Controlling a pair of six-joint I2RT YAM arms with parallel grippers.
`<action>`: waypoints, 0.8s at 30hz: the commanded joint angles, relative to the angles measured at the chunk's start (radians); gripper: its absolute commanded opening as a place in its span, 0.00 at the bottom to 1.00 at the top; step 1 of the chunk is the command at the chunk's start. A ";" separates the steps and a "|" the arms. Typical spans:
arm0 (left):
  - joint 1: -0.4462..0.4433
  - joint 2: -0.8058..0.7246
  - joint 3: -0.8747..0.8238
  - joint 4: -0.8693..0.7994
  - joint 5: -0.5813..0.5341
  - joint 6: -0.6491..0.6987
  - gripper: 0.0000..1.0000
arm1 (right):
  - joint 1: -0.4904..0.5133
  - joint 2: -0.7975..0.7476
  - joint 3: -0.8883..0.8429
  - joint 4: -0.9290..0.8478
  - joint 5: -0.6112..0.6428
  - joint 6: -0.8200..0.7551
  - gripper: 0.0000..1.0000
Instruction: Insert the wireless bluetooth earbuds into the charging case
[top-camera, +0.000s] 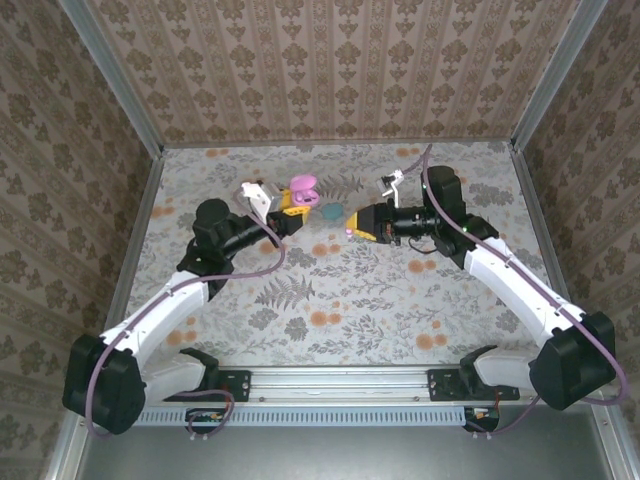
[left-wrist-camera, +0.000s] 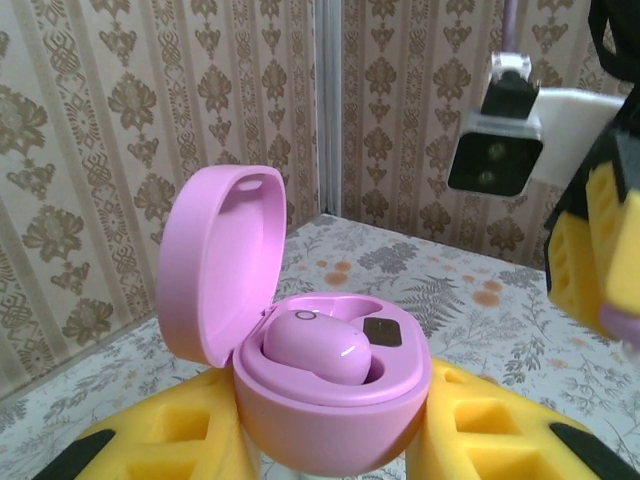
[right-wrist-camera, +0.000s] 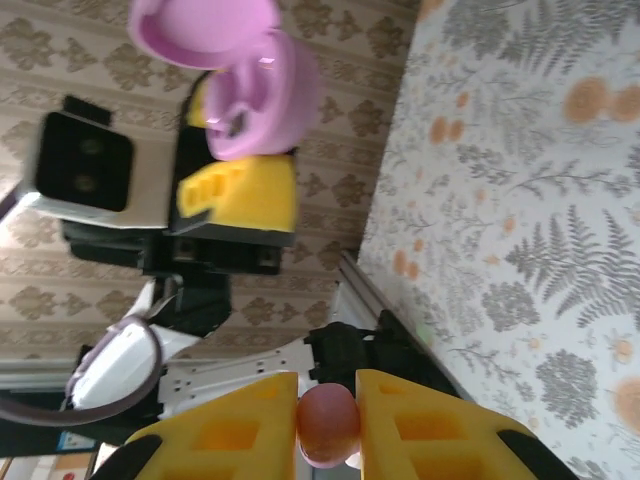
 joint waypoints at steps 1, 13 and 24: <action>-0.010 0.012 0.023 0.012 0.085 0.027 0.33 | -0.004 0.005 0.082 0.063 -0.071 0.040 0.23; -0.028 0.030 0.040 -0.016 0.150 0.078 0.32 | 0.037 0.104 0.235 -0.029 0.047 -0.055 0.23; -0.031 0.036 0.053 -0.014 0.170 0.069 0.33 | 0.070 0.177 0.295 -0.093 0.128 -0.144 0.22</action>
